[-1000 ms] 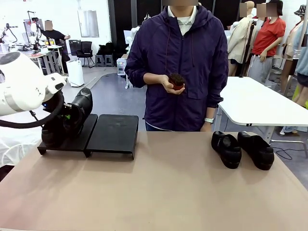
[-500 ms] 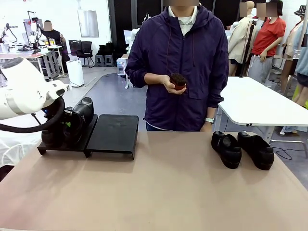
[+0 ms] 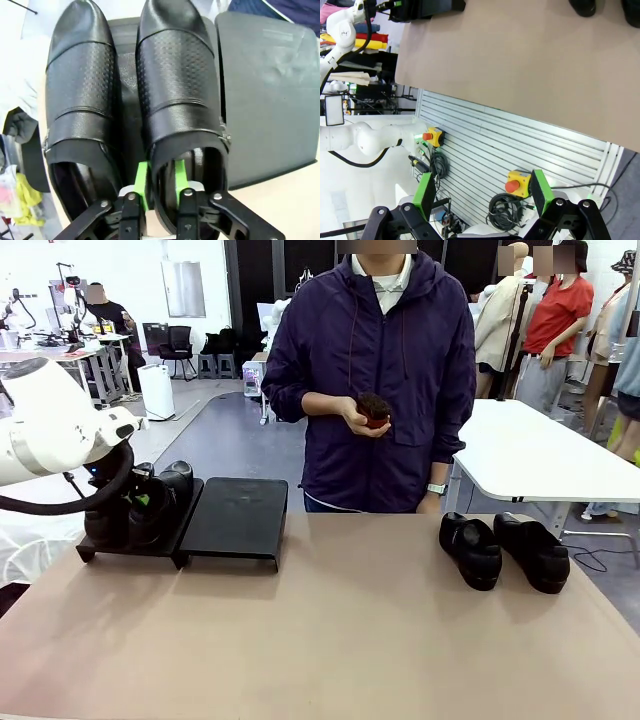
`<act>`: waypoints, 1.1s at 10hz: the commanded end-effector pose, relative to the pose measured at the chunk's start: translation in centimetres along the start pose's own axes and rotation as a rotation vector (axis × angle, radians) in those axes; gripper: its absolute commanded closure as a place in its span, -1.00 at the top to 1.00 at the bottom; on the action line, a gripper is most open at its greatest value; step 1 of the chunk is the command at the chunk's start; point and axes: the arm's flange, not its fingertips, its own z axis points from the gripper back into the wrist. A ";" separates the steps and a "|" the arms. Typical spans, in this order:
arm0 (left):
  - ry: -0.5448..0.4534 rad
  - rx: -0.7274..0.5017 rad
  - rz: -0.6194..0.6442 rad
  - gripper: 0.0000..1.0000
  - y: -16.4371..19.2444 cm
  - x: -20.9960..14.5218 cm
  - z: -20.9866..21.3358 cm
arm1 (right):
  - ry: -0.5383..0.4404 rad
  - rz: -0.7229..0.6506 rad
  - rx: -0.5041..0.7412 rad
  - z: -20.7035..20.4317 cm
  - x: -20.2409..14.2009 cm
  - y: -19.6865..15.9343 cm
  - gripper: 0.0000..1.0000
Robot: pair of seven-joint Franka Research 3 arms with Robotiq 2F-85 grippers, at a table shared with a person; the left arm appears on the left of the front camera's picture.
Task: Organize the shoes by placing them on the stand.
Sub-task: Place the Shoe from the middle of the table onto the Shoes Stand.
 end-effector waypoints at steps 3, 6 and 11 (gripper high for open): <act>-0.028 -0.023 -0.004 1.00 0.5 0.4 0.4 | 0.006 0.013 0.003 0.4 0.0 -0.1 1.00; -0.049 -0.033 -0.024 1.00 -0.1 0.2 1.5 | 0.006 0.013 0.003 0.4 0.0 -0.1 1.00; -0.010 -0.046 -0.063 1.00 -2.9 -2.2 11.2 | 0.006 0.013 0.003 0.4 0.0 -0.1 1.00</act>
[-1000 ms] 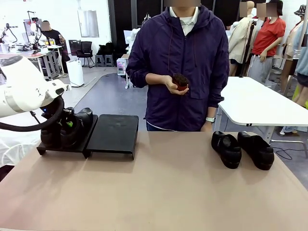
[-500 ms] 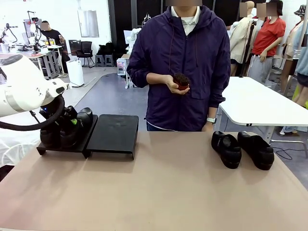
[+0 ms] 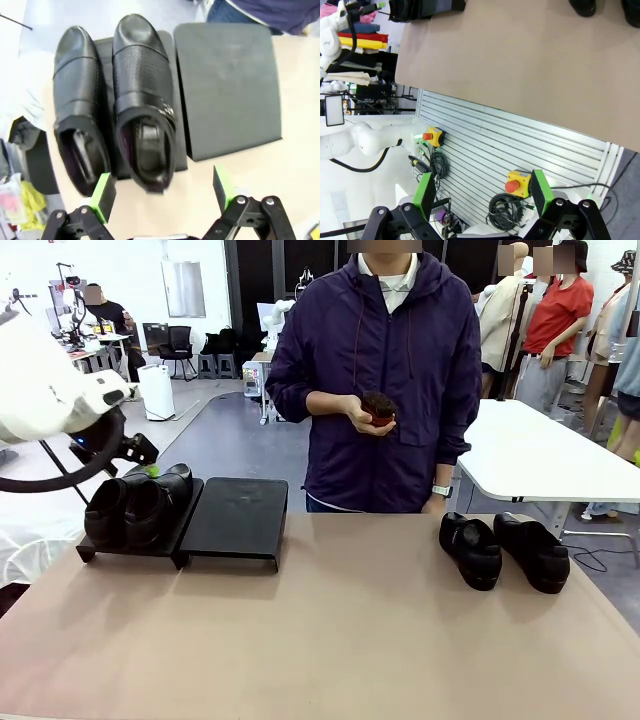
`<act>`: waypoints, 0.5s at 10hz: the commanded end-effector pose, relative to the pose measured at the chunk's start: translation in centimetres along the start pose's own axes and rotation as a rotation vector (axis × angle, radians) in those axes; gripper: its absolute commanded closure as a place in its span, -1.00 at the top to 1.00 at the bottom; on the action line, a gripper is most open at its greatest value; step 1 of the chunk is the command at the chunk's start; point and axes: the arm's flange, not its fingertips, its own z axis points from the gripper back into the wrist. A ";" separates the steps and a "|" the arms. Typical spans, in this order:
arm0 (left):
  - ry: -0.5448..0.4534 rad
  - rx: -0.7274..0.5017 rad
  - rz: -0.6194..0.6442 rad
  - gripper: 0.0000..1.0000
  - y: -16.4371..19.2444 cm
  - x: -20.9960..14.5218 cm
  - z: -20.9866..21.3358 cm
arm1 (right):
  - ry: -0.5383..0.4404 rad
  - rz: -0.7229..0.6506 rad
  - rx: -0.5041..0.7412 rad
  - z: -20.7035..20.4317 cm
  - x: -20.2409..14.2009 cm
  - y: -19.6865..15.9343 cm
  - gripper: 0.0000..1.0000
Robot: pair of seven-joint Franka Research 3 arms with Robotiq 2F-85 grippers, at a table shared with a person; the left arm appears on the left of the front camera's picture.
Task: Organize the shoes by placing them on the stand.
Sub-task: Place the Shoe from the middle of the table onto the Shoes Stand.
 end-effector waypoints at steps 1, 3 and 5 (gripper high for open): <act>0.061 -0.050 -0.017 1.00 -0.3 -2.5 5.4 | 0.006 0.014 0.003 0.4 0.0 -0.1 1.00; 0.135 -0.138 -0.046 1.00 -1.0 -5.6 10.5 | 0.006 0.014 0.003 0.4 0.0 -0.1 1.00; 0.199 -0.204 -0.124 1.00 -0.9 -10.3 14.8 | 0.006 0.014 0.003 0.4 0.0 -0.1 1.00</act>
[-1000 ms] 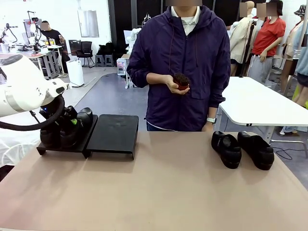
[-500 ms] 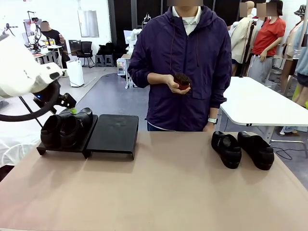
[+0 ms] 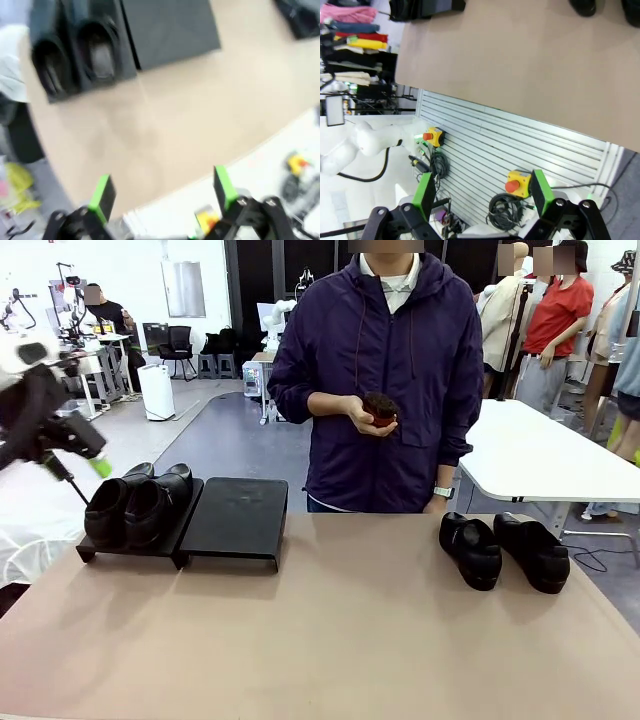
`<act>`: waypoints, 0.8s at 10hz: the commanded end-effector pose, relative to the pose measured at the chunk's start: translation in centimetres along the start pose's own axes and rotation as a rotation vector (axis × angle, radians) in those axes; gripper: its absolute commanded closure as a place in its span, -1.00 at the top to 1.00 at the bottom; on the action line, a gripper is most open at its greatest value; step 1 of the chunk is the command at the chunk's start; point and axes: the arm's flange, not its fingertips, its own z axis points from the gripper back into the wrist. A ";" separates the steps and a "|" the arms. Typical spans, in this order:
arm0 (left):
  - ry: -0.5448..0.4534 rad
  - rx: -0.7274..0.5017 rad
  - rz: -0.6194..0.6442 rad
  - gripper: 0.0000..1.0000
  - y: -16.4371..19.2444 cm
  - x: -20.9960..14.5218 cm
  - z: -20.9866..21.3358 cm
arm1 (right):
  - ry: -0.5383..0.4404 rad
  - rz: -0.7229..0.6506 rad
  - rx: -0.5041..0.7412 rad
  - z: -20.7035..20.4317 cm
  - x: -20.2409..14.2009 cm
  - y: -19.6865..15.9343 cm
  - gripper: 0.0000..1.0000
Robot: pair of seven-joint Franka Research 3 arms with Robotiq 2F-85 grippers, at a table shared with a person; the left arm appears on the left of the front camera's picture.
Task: Organize the shoes by placing them on the stand.
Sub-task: Place the Shoe from the middle of the table onto the Shoes Stand.
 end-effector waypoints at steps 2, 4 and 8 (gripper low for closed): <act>0.008 -0.023 -0.016 1.00 -0.6 -9.6 2.4 | 0.005 0.014 0.003 0.4 -0.1 -0.1 1.00; -0.023 -0.099 -0.036 1.00 -0.9 -15.0 1.2 | 0.005 0.014 0.003 0.4 -0.1 -0.1 1.00; -0.132 -0.243 0.021 1.00 2.9 -16.9 -2.1 | 0.005 0.014 0.003 0.4 -0.1 -0.1 1.00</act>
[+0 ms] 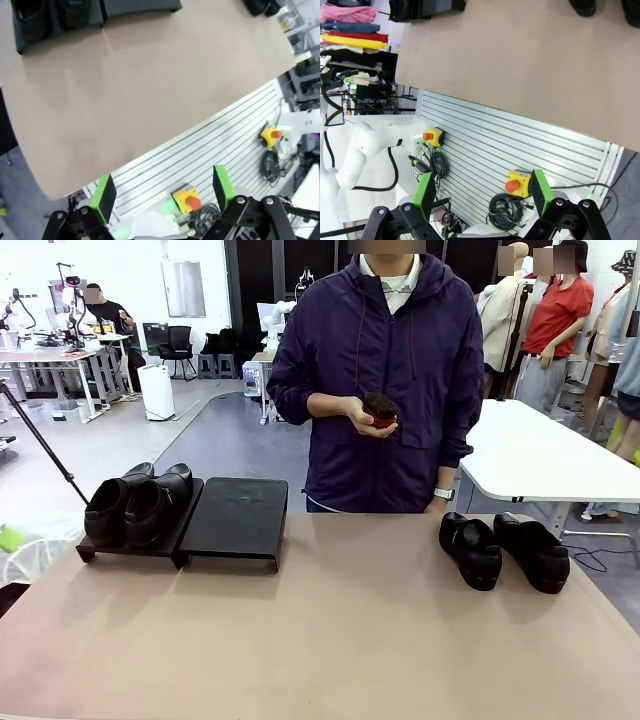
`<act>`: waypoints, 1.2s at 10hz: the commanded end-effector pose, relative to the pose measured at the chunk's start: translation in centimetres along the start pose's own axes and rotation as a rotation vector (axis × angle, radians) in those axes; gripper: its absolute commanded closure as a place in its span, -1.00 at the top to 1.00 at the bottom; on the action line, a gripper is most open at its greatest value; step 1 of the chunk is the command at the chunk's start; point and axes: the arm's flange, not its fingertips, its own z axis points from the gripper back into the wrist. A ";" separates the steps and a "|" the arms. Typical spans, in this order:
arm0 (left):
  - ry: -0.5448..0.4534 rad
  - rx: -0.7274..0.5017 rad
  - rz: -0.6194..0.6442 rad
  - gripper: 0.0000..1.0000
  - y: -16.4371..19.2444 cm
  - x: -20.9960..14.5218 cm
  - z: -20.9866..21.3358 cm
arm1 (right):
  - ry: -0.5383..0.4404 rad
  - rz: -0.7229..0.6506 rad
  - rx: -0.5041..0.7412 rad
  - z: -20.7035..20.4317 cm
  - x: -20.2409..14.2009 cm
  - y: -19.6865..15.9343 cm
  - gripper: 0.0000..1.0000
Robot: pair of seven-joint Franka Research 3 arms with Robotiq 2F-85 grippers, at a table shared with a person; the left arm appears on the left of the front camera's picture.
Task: Organize the shoes by placing them on the stand.
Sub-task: Place the Shoe from the middle of the table onto the Shoes Stand, then pick up one Shoe and place it in the middle of the table.
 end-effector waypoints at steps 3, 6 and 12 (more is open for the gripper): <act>0.030 0.026 -0.019 1.00 -1.4 -0.1 0.0 | 0.005 0.014 0.003 0.4 0.0 -0.1 1.00; 0.030 0.026 -0.019 1.00 -1.4 -0.1 0.0 | 0.005 0.014 0.003 0.4 0.0 -0.1 1.00; 0.030 0.026 -0.019 1.00 -1.4 -0.1 0.0 | 0.000 0.000 0.000 0.0 0.0 0.0 1.00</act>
